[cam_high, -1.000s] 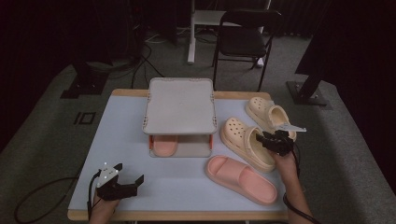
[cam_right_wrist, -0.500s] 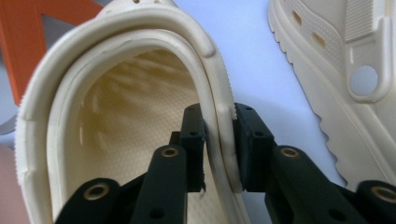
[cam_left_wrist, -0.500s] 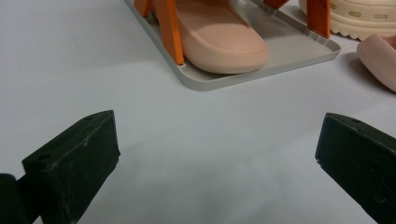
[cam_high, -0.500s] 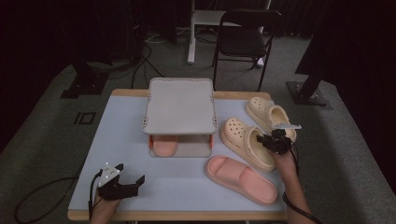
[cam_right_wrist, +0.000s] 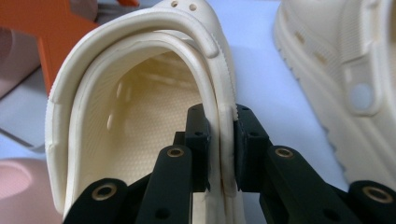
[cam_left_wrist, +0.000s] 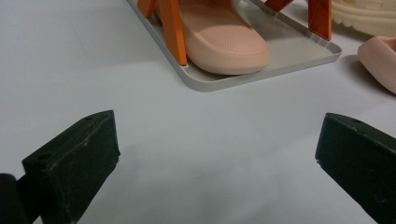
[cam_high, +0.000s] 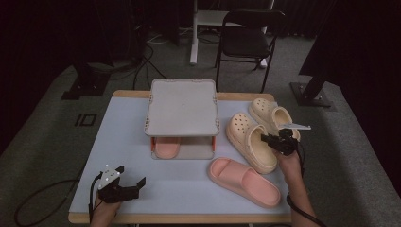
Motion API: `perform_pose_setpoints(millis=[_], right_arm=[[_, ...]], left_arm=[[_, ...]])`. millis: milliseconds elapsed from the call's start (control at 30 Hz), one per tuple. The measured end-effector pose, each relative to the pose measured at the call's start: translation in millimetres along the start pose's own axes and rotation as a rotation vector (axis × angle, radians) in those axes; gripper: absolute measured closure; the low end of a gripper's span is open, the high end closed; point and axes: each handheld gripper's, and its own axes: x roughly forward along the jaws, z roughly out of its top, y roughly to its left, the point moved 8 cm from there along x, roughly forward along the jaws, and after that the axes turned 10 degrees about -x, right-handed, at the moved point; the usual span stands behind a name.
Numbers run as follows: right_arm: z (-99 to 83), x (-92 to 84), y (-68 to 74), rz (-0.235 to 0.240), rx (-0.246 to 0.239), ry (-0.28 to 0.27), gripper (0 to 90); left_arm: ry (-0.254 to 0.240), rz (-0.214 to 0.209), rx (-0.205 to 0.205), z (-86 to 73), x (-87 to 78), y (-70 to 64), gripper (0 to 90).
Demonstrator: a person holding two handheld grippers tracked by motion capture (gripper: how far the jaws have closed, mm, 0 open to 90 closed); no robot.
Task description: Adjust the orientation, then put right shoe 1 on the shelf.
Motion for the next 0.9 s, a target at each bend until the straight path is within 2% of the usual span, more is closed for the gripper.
perform_pose_setpoints(millis=[167, 400, 500, 567, 833, 900], right_arm=[[10.3, -11.1, 0.7, -0.006, 0.031, -0.032, 78.4], [26.2, -25.1, 9.5, -0.019, 0.027, -0.050, 78.4], [37.5, -32.3, 12.5, -0.031, 0.028, -0.064, 78.4], [44.6, -36.3, 13.9, -0.039, 0.026, -0.071, 78.4], [68.7, -49.0, 20.7, -0.056, 0.053, -0.091, 78.4], [74.6, -51.5, 22.1, -0.064, 0.047, -0.094, 78.3]], left_arm=[[-0.004, -0.004, 0.003, 1.0, -0.6, -1.0, 0.0], [-0.015, -0.001, 0.009, 3.8, -2.7, -1.1, 0.0], [-0.021, 0.002, 0.003, 3.6, -3.5, 0.1, 0.0], [-0.017, 0.007, 0.013, 2.3, -3.7, 1.4, 0.0], [-0.029, 0.000, 0.020, 1.7, -4.3, -0.6, 0.0], [-0.031, 0.000, 0.024, 2.0, -4.4, -0.5, 0.0]])
